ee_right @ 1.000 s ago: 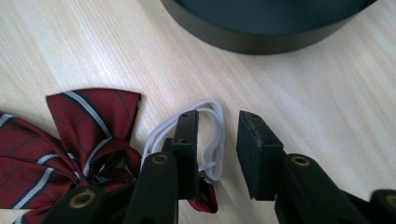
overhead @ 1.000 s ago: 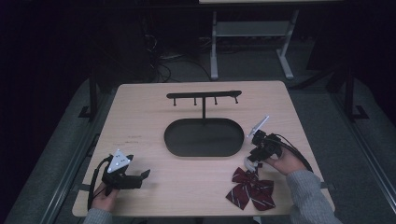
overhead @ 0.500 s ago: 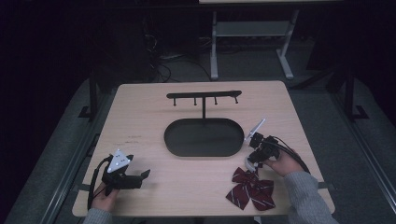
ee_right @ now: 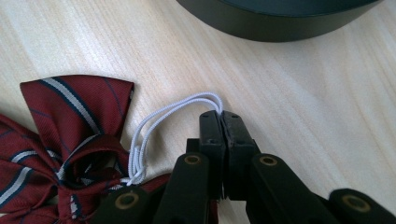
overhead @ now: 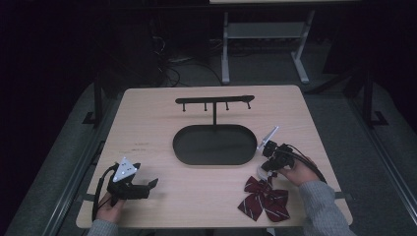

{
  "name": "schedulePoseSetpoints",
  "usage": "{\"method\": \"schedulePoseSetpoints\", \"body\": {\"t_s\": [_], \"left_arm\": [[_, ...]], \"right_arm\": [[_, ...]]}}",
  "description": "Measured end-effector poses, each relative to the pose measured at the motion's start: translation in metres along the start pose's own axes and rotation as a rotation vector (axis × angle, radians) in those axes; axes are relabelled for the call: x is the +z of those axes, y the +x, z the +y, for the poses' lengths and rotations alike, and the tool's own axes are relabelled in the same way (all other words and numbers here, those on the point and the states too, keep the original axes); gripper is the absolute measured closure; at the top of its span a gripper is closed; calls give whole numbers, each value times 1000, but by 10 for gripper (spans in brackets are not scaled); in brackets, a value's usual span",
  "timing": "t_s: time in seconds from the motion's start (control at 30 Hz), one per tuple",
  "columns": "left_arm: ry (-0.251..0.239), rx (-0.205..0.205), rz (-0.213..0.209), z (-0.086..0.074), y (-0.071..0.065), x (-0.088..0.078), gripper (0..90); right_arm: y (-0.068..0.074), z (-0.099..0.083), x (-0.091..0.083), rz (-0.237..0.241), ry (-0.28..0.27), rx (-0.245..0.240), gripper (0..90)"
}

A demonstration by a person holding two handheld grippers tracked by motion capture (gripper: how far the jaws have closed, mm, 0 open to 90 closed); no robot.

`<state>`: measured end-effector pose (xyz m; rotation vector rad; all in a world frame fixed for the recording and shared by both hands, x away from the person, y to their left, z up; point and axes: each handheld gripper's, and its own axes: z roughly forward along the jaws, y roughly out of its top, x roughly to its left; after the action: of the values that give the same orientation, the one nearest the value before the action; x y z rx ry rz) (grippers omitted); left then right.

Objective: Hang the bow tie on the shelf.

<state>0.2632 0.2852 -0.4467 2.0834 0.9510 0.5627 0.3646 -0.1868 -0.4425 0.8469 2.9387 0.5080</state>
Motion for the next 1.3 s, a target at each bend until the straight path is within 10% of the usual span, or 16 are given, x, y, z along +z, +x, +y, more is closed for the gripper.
{"method": "schedulePoseSetpoints", "body": {"t_s": [1.3], "left_arm": [[2, -3, 2, 0, 0, 0, 133]], "right_arm": [[33, 19, -66, -61, -112, -146, 879]]}}
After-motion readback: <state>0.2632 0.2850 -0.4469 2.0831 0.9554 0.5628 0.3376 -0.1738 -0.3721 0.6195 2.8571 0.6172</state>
